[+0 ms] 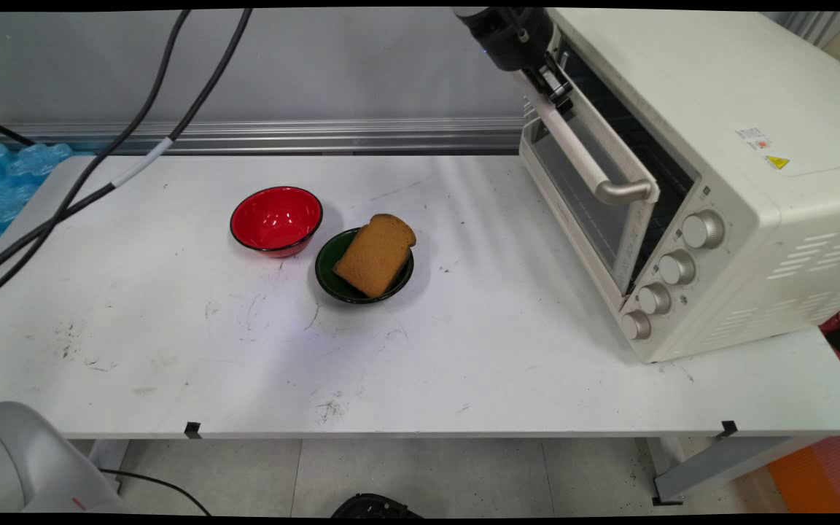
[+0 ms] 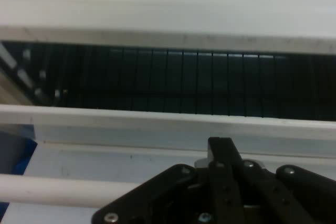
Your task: Open the oven
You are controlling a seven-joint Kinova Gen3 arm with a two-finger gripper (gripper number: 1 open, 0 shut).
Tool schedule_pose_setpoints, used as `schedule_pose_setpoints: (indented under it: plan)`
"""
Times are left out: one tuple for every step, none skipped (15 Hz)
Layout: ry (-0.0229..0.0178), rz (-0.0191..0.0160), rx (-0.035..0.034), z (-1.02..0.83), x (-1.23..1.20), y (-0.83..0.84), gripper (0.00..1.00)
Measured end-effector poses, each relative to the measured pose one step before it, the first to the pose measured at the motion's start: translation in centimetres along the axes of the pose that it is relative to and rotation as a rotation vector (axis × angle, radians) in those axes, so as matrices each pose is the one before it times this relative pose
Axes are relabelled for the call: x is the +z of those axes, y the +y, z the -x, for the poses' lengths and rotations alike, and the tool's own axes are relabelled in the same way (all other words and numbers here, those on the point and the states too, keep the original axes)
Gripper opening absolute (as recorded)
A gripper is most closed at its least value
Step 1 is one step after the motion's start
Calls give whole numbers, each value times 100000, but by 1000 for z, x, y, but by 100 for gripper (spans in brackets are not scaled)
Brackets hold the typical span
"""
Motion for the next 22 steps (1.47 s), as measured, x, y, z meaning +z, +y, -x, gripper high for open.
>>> schedule_pose_setpoints:
  plan:
    - [-583, 24, -27, 291, -55, -13, 0]
    - [-513, 43, -26, 245, -37, -4, 0]
    - [-321, 19, -19, 163, -30, -3, 0]
    - [-461, 78, -27, 225, -34, 5, 0]
    - [-287, 55, -15, 142, -12, -4, 0]
    - [-379, 59, 20, 196, -33, 7, 0]
    - [-428, 71, 36, 208, -32, 13, 0]
    - [-413, 45, 12, 201, -32, 3, 0]
    - [-302, 61, 37, 149, -18, -2, 0]
    - [-379, 43, 80, 187, -17, -18, 0]
    - [-263, 12, 37, 134, -15, -12, 0]
    - [-292, 21, 40, 140, -4, -17, 0]
    - [-150, 37, 54, 75, -6, 1, 0]
    - [-270, 62, 60, 132, -15, 2, 0]
    - [-320, 79, 60, 157, -16, 4, 0]
    - [-281, 64, 66, 149, -22, -1, 0]
    - [-241, 38, 57, 119, -19, -4, 0]
    - [-243, 32, 71, 129, -20, -14, 0]
    - [-259, 47, 103, 130, -24, -14, 0]
    - [-156, 9, 71, 86, -14, -15, 0]
    - [-123, 20, 42, 69, -10, -11, 0]
    - [-187, 39, 74, 105, -13, -1, 0]
